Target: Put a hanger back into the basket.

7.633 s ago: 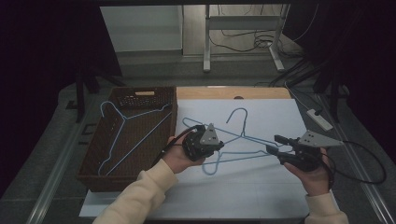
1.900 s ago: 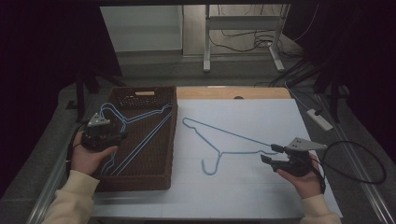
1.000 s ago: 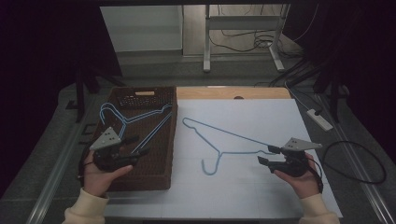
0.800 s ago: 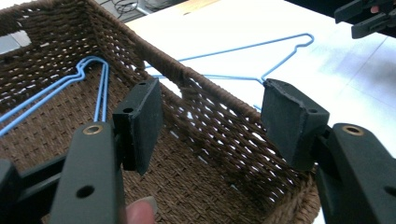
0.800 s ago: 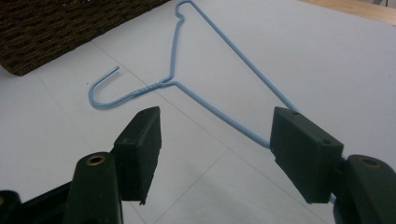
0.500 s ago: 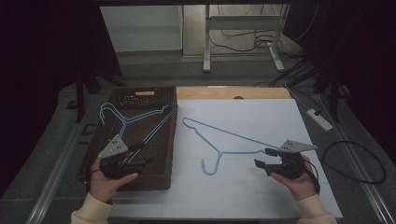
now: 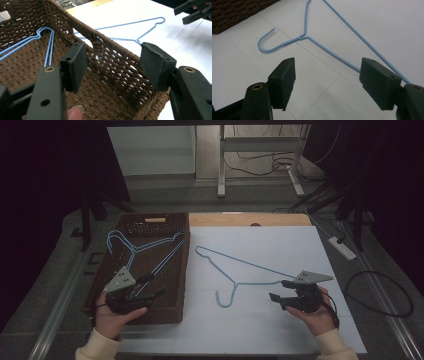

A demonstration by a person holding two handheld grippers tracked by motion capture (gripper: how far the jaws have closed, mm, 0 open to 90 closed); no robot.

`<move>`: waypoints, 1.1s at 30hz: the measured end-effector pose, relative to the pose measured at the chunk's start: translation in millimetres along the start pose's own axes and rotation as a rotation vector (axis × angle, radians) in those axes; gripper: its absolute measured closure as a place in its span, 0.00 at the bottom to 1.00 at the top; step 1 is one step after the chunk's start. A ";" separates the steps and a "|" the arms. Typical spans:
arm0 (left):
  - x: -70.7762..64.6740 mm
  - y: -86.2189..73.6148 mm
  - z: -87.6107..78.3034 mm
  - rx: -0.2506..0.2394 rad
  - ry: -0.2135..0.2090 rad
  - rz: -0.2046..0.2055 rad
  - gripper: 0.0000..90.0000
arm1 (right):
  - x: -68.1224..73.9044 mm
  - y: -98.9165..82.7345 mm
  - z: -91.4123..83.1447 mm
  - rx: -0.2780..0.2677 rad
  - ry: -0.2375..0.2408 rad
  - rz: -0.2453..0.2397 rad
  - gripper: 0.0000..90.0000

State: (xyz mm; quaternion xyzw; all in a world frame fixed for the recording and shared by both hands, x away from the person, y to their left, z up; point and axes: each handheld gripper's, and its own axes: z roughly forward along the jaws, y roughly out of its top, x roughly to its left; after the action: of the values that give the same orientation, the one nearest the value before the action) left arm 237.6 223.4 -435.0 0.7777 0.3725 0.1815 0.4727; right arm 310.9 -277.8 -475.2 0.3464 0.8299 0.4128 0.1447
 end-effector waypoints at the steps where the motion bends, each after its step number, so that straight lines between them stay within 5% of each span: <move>1: 0.0 0.0 0.3 0.003 0.002 0.003 0.42 | 0.0 0.0 0.0 0.000 0.000 0.000 0.33; 5: 0.6 -1.0 1.4 0.007 -0.009 -0.001 0.42 | 3.3 5.0 4.4 -0.007 0.015 0.030 0.33; 10: -1.7 -1.0 2.8 0.014 -0.012 0.006 0.42 | 12.6 16.2 11.1 0.008 0.048 0.010 0.40; 17: -4.6 -0.9 0.8 0.009 -0.003 0.010 0.42 | 41.9 42.5 45.9 0.128 0.123 -0.055 0.84; 21: -5.9 -1.3 -2.3 -0.002 0.004 0.011 0.42 | 60.4 51.5 65.9 0.190 0.148 -0.104 0.99; 27: -6.4 -1.3 -5.6 -0.008 0.006 0.006 0.42 | 79.1 59.6 92.7 0.246 0.199 -0.142 1.00; 33: -9.0 -1.8 -5.7 -0.008 0.007 0.011 0.42 | 88.9 60.0 119.2 0.330 0.201 -0.153 1.00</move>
State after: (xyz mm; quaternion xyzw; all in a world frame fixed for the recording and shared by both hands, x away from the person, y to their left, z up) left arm 227.4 220.5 -433.2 0.7772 0.3693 0.1881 0.4735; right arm 337.1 -121.2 -497.6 0.2583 0.9205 0.2914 0.0333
